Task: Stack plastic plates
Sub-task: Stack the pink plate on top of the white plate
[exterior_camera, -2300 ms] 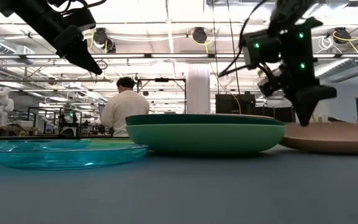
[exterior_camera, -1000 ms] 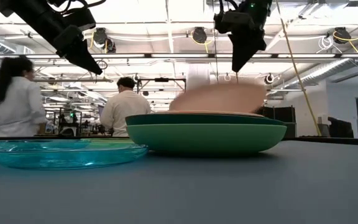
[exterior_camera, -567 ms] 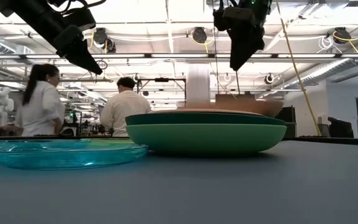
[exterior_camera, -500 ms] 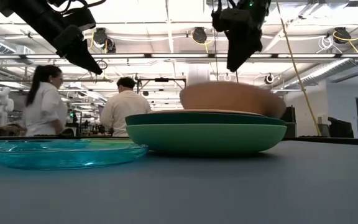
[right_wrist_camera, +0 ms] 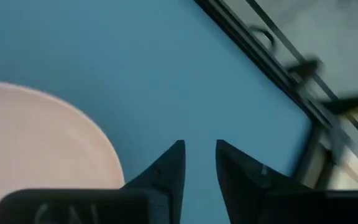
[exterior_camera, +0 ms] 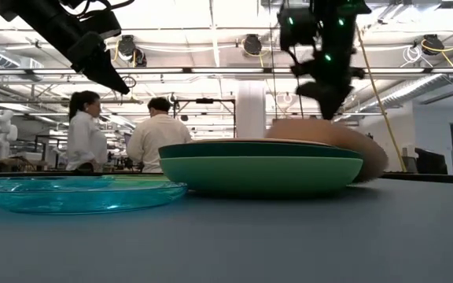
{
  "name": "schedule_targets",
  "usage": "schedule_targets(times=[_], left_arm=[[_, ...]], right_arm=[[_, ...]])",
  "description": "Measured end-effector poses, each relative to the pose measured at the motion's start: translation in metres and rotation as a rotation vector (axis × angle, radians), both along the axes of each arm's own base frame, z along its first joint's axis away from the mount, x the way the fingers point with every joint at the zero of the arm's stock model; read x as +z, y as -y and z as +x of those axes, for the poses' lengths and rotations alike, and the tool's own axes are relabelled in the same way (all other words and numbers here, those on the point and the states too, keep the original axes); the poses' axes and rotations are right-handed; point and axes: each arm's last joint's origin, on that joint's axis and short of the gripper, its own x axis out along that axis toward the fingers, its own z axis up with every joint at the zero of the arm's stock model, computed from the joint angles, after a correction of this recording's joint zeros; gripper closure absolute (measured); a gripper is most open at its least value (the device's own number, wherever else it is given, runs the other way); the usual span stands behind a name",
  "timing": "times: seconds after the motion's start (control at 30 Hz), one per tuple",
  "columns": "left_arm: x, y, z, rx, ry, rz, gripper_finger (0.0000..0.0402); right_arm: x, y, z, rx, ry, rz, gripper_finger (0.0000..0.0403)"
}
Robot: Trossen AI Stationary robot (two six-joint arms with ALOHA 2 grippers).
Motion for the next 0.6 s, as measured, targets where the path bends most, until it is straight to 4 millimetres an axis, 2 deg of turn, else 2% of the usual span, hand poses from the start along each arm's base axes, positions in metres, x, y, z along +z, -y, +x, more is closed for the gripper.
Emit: schedule_targets(times=[0.17, 0.33, 0.43, 0.6], left_arm=[[0.000, 0.000, 0.000, 0.000, 0.000, 0.000, 0.0273], [0.000, 0.000, 0.000, -0.001, 0.000, -0.001, 0.0273], [0.000, 0.000, 0.000, -0.001, 0.000, -0.001, 0.0273], [0.000, 0.000, 0.000, -0.001, 0.000, -0.001, 0.0273]], right_arm=[[-0.030, 0.009, -0.023, -0.093, -0.116, 0.019, 0.0345], [-0.061, 0.010, -0.038, -0.127, -0.144, 0.055, 0.0367], [-0.067, 0.014, -0.044, -0.167, -0.153, 0.059, 0.0375], [-0.065, 0.026, -0.051, -0.245, -0.122, 0.058, 0.0369]])
